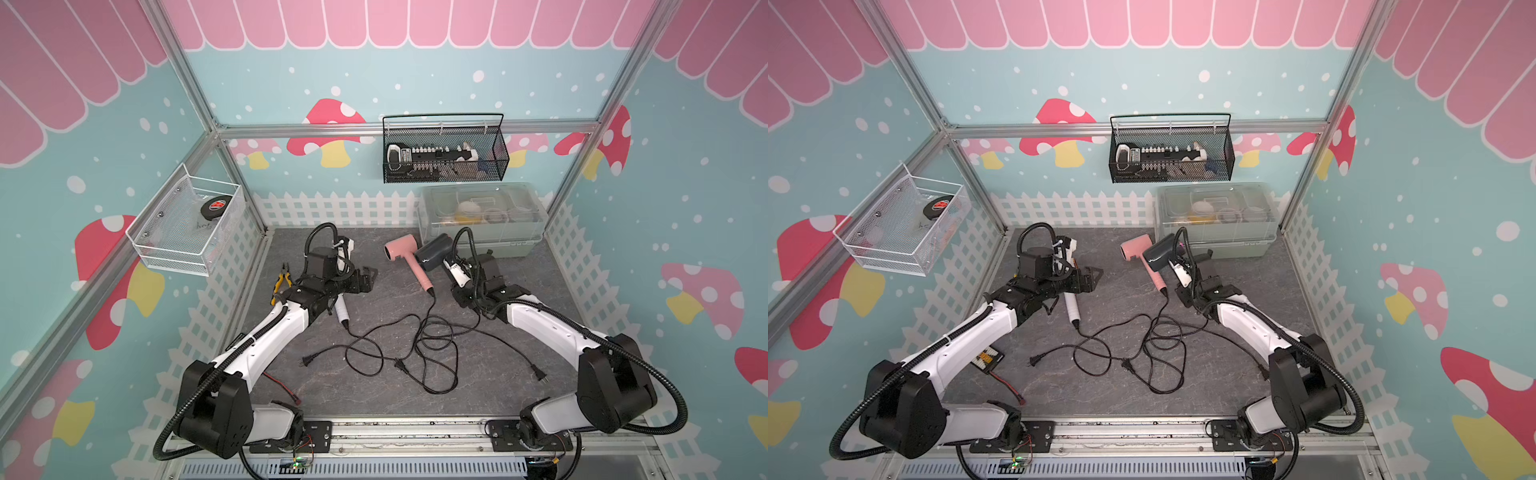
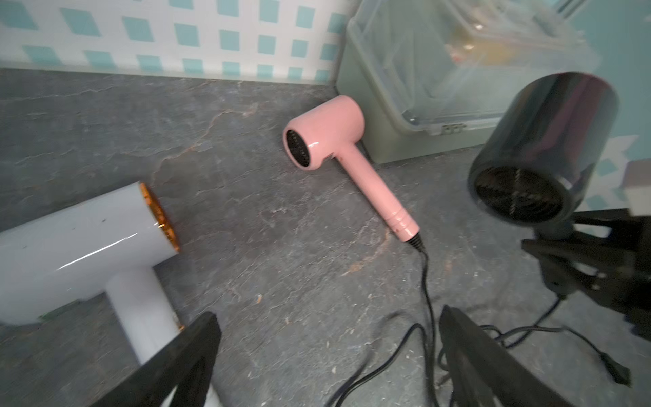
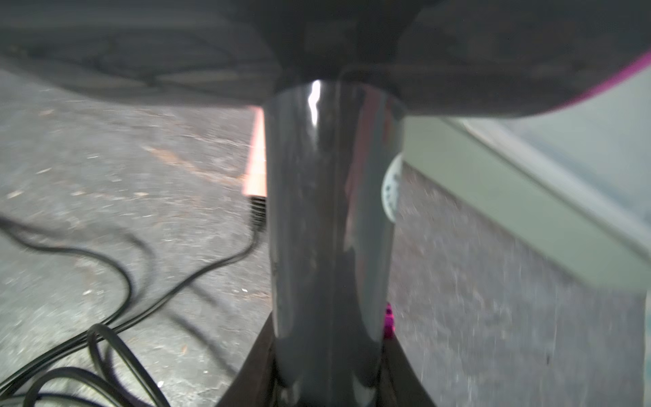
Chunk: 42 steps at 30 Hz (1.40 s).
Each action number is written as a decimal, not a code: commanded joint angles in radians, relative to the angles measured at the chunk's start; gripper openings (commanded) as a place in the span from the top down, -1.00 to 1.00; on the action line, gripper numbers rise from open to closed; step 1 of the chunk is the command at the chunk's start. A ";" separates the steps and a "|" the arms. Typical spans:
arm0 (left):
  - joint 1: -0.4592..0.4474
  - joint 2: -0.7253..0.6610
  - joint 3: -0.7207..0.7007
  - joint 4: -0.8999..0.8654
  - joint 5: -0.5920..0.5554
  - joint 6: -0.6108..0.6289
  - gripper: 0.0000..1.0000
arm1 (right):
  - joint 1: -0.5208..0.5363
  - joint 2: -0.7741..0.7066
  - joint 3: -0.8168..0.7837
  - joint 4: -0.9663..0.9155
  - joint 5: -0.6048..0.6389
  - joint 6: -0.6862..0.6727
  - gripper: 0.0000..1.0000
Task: Wrap the cord around the hair dryer
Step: Pick up the hair dryer from the center of the board.
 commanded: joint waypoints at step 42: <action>-0.145 0.175 0.195 -0.243 0.507 0.256 -0.53 | 0.211 -0.112 -0.006 0.188 -0.134 -0.684 1.00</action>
